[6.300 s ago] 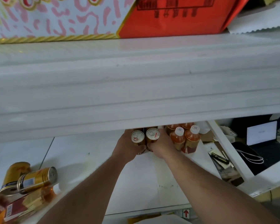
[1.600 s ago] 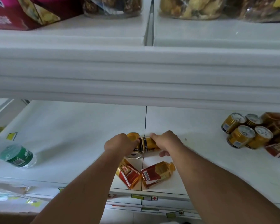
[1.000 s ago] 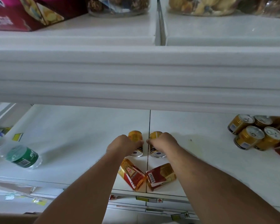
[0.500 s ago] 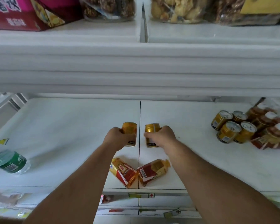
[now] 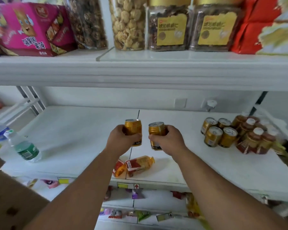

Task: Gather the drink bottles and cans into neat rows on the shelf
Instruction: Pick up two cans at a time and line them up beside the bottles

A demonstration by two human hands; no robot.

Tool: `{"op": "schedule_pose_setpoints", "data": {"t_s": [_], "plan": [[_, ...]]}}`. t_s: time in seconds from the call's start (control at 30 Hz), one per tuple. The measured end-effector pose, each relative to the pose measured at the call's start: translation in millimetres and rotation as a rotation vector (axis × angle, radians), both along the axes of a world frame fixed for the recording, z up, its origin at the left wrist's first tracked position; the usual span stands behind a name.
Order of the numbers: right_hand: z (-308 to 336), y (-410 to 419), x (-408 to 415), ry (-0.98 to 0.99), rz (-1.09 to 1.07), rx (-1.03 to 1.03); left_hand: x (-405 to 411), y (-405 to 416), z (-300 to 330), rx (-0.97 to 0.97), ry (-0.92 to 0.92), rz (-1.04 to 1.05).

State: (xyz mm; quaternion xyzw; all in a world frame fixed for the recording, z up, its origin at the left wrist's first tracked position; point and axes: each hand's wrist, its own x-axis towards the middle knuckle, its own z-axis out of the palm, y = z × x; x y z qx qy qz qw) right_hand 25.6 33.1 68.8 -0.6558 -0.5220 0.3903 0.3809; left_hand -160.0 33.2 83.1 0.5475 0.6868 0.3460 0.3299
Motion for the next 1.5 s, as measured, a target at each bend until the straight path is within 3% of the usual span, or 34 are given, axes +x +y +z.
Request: {"op": "schedule_pose_setpoints", "data": {"t_s": [0.43,1.03,1.5], "plan": [[1.6,-114.2,75.5,0.043,-0.047,0.036,78.9,-101.6,5.8,0.044,0.031,-0.064],[0.0,-269.7,98.5,-0.023,-0.24,0.018,104.3,-227.4,-4.9,0.062,-0.139,-0.264],[-1.2,-291.3,180.2,-0.005,-0.31,0.037,190.9,-243.8,1.1,0.071,-0.116,-0.314]]}}
